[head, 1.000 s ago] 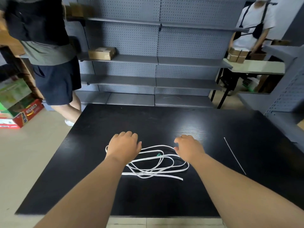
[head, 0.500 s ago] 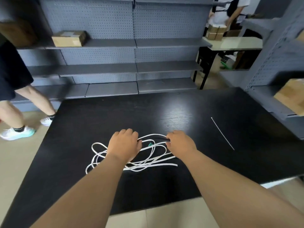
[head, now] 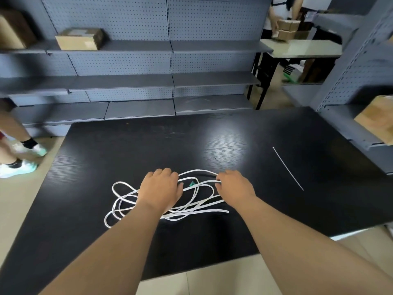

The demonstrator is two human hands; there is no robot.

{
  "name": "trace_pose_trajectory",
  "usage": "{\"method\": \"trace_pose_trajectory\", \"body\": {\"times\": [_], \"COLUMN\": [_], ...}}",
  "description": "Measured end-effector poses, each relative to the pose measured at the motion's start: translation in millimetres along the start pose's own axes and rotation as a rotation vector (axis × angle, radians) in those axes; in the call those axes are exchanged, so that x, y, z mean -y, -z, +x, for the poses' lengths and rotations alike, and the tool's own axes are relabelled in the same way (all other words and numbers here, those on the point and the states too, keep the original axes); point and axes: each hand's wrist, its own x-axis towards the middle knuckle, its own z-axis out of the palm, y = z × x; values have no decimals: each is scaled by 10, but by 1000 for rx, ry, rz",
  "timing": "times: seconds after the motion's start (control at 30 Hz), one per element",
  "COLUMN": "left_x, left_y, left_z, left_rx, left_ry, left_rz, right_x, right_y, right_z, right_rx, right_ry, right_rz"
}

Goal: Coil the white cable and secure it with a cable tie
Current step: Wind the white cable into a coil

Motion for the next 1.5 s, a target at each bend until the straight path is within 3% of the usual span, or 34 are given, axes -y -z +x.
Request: {"method": "trace_pose_trajectory", "body": {"times": [0.37,0.83,1.27,1.5], "left_x": [50,298,475,572], "left_y": [-96,-304,-370,-287], "left_z": [164,187,128,79], "left_rx": [34,97,129,113], "left_ry": [16,77,111,120], "left_rz": [17,10,14,15], "right_x": [167,400,690,759], "right_y": [-79,-320,-353,-310], "right_z": [256,648,774,712], "right_rx": [8,102,199,224], "right_ry": [91,204,10,62], "right_rz": [-14,-198,-264,-263]}}
